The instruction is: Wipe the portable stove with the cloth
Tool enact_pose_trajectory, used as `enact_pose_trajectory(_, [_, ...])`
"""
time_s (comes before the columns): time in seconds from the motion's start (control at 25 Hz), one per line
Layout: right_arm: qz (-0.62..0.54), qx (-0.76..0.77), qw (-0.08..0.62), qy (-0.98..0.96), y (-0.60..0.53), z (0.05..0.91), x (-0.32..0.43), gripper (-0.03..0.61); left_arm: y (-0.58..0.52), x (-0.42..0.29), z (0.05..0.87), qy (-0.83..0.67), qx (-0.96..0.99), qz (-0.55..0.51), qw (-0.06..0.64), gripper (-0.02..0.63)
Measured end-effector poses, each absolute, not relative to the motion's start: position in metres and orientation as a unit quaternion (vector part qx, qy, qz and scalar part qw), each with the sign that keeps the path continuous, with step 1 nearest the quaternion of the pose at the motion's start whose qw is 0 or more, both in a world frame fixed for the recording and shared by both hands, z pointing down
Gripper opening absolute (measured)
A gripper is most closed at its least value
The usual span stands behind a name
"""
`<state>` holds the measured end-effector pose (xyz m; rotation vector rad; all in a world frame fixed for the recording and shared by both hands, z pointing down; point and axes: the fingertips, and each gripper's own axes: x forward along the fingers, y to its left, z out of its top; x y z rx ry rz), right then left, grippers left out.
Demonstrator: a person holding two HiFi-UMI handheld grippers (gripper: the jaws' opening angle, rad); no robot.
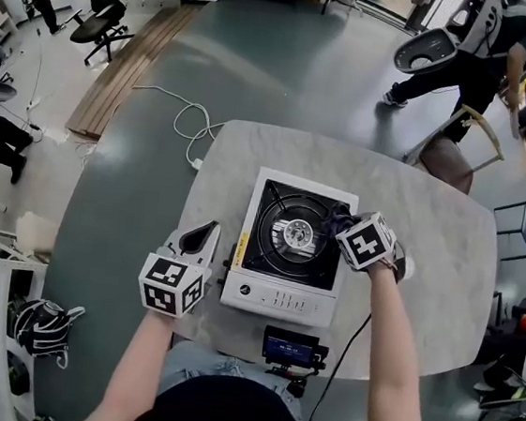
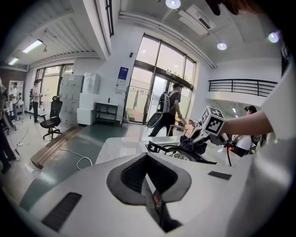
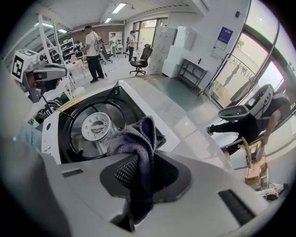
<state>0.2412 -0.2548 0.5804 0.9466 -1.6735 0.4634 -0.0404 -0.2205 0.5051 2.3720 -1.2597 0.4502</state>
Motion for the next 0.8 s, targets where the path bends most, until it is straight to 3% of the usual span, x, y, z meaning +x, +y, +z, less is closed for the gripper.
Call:
enact_pose_trajectory(0.32, [0.161,0.448,0.538,-0.695,-0.27,0.551,0.259,0.074,-0.233,-0.04,0.502,-0.45,0.855,0.151,0.209,0.006])
enact_pose_trajectory(0.68, [0.226,0.487,0.414,-0.735,-0.328,0.511,0.262,0.074,-0.24,-0.042,0.5,-0.458,0.852,0.14,0.211,0.006])
enact_pose_trajectory(0.8, [0.228,0.488,0.411,-0.735,-0.344,0.514,0.259,0.074,-0.24,-0.047,0.502,-0.462,0.849,0.141,0.215,0.006])
